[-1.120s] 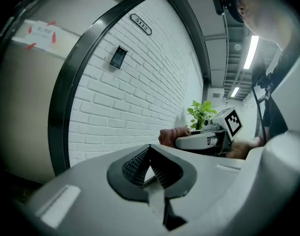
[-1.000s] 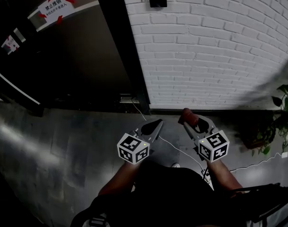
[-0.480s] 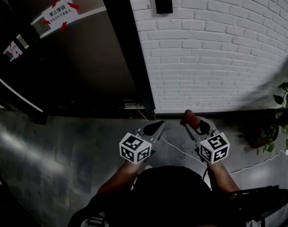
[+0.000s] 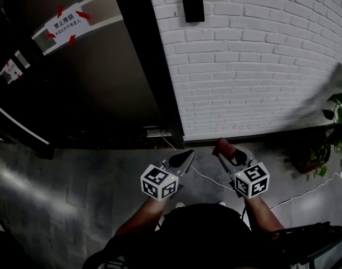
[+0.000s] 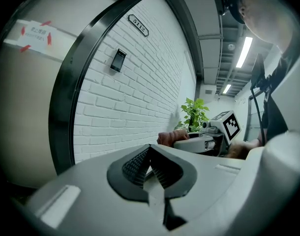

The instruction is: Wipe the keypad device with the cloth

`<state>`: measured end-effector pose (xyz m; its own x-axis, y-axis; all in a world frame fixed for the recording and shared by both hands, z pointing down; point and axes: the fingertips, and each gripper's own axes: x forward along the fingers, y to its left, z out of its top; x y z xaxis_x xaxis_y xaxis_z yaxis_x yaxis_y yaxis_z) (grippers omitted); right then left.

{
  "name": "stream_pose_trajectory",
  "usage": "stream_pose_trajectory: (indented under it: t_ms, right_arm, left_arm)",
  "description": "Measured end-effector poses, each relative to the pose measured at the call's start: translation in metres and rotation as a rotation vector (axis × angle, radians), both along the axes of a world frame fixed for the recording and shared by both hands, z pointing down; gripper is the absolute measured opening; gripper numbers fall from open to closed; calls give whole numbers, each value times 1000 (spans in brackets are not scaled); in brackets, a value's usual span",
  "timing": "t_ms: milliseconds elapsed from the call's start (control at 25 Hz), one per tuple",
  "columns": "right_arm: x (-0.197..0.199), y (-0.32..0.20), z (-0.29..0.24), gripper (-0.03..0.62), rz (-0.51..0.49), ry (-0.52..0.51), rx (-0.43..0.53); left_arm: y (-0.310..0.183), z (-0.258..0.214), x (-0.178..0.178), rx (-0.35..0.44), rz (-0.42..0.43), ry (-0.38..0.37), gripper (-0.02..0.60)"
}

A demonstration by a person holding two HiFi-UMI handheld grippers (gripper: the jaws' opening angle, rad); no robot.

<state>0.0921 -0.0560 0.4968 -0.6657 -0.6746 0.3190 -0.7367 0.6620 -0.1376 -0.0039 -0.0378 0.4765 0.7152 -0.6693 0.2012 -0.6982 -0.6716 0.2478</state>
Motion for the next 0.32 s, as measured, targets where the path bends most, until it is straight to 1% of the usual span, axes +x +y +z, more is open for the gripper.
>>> stream_pose_trajectory:
  t_ms: [320]
  right_arm:
    - [-4, 1, 6, 149, 8, 8, -6]
  left_arm:
    - [-1, 4, -6, 1, 19, -8, 17]
